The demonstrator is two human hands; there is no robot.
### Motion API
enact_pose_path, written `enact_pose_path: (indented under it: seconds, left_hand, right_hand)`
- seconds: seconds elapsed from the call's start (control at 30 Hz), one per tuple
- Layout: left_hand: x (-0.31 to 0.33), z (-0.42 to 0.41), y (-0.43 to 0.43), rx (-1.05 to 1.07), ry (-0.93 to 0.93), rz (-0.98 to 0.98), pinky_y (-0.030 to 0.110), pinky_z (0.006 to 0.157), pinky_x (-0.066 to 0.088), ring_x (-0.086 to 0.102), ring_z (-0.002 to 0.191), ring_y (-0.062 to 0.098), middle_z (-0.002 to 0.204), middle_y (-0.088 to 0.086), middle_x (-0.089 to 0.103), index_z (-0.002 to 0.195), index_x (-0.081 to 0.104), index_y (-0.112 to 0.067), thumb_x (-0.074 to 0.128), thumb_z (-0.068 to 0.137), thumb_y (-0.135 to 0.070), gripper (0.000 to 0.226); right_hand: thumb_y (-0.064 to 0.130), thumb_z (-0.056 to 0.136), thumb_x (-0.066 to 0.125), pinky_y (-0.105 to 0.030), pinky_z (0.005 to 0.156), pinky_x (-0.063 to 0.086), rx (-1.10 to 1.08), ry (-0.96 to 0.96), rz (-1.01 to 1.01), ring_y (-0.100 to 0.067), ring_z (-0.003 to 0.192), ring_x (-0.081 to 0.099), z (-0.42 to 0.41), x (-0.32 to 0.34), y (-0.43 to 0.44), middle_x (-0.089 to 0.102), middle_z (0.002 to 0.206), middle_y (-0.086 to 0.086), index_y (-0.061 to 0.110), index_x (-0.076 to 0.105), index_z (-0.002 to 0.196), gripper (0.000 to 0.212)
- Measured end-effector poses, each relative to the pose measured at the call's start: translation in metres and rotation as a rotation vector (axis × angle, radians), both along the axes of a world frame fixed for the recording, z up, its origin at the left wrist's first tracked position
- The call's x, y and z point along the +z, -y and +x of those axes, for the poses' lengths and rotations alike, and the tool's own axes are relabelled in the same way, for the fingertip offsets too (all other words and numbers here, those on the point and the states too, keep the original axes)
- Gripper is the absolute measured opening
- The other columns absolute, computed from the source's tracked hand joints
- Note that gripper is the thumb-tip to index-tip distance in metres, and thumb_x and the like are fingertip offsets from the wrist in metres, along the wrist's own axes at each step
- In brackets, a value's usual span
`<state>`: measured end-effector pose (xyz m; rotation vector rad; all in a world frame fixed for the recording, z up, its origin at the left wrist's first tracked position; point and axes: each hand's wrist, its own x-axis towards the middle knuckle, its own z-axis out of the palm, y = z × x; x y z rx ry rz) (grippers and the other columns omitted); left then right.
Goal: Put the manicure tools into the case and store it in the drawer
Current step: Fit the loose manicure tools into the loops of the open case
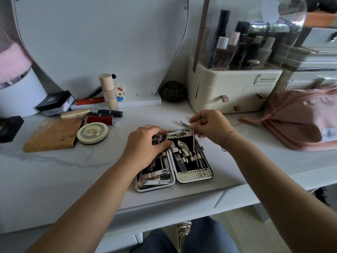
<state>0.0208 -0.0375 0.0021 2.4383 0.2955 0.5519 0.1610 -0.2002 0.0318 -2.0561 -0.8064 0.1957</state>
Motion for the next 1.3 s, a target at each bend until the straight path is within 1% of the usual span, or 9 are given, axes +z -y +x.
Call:
enact_pose_path:
  seconds: [0.2,0.37,0.57,0.73,0.87,0.97,1.1,1.2,1.3]
  left_hand:
    - [0.000,0.001,0.000,0.003,-0.003,0.005,0.030,0.090,0.042,0.054,0.105,0.010,0.112,-0.009,0.064,0.110,0.066,-0.027,0.067,0.079,-0.045,0.036]
    - [0.001,0.001,0.000,0.005,-0.002,0.001,0.030,0.091,0.041,0.053,0.106,0.010,0.111,-0.009,0.064,0.109,0.066,-0.027,0.067,0.079,-0.043,0.034]
    - [0.002,0.000,0.001,0.011,-0.010,-0.002,0.033,0.094,0.042,0.053,0.108,0.012,0.113,-0.008,0.064,0.110,0.066,-0.026,0.067,0.079,-0.044,0.036]
    - [0.002,0.000,0.001,0.014,-0.014,0.008,0.032,0.092,0.042,0.053,0.107,0.012,0.113,-0.007,0.064,0.110,0.066,-0.026,0.067,0.079,-0.043,0.036]
    - [0.001,0.001,0.001,0.015,-0.005,0.015,0.033,0.094,0.042,0.053,0.108,0.012,0.113,-0.007,0.064,0.111,0.066,-0.024,0.067,0.080,-0.042,0.036]
    - [0.000,0.002,0.001,0.011,-0.003,0.016,0.031,0.093,0.042,0.053,0.108,0.012,0.114,-0.007,0.064,0.112,0.066,-0.024,0.066,0.081,-0.040,0.035]
    - [0.000,0.002,0.000,0.012,0.005,0.012,0.035,0.095,0.042,0.054,0.109,0.014,0.114,-0.005,0.065,0.111,0.067,-0.024,0.066,0.082,-0.036,0.031]
    - [0.000,0.002,0.000,0.010,0.007,-0.004,0.034,0.095,0.042,0.054,0.108,0.012,0.113,-0.006,0.065,0.111,0.067,-0.025,0.064,0.084,-0.035,0.029]
    - [0.000,0.002,-0.001,0.007,0.012,-0.005,0.034,0.095,0.042,0.055,0.108,0.012,0.112,-0.007,0.065,0.110,0.068,-0.024,0.063,0.085,-0.034,0.028]
  right_hand:
    - [0.004,0.081,0.067,-0.016,0.046,0.044,-0.013,-0.049,0.093,-0.005,0.039,0.051,-0.003,0.002,-0.002,0.062,0.057,-0.006,0.004,0.062,0.090,0.011]
    - [0.007,0.080,0.069,-0.012,0.050,0.045,0.039,-0.020,-0.028,0.000,0.040,0.053,-0.007,0.001,-0.002,0.062,0.057,-0.002,0.008,0.064,0.088,0.010]
    - [0.002,0.080,0.067,-0.011,0.043,0.040,0.046,-0.127,0.140,-0.001,0.038,0.051,-0.014,0.005,-0.009,0.061,0.055,-0.002,0.005,0.063,0.090,0.011]
    - [0.009,0.079,0.069,-0.012,0.049,0.045,0.098,-0.017,-0.021,-0.003,0.042,0.055,-0.018,0.001,-0.021,0.066,0.062,-0.008,0.009,0.063,0.089,0.011]
    - [0.012,0.079,0.071,-0.010,0.050,0.042,0.173,0.020,-0.158,0.001,0.042,0.053,-0.018,0.001,-0.021,0.064,0.061,0.000,0.009,0.068,0.090,0.012]
    - [0.015,0.078,0.071,-0.013,0.058,0.045,0.214,0.080,-0.225,0.000,0.052,0.055,-0.020,0.003,-0.021,0.066,0.067,0.004,0.014,0.073,0.092,0.014]
    - [0.021,0.085,0.063,-0.027,0.071,0.047,0.248,0.154,-0.285,-0.011,0.070,0.058,-0.023,0.004,-0.015,0.070,0.082,-0.004,0.017,0.074,0.097,0.017]
    - [0.029,0.091,0.054,-0.035,0.077,0.045,0.293,0.232,-0.358,-0.023,0.081,0.059,-0.026,0.005,-0.009,0.067,0.088,-0.010,0.010,0.072,0.096,0.027]
    - [0.030,0.094,0.048,-0.019,0.071,0.039,0.363,0.295,-0.386,-0.017,0.081,0.053,-0.029,0.006,-0.004,0.059,0.091,-0.013,-0.001,0.066,0.089,0.036]
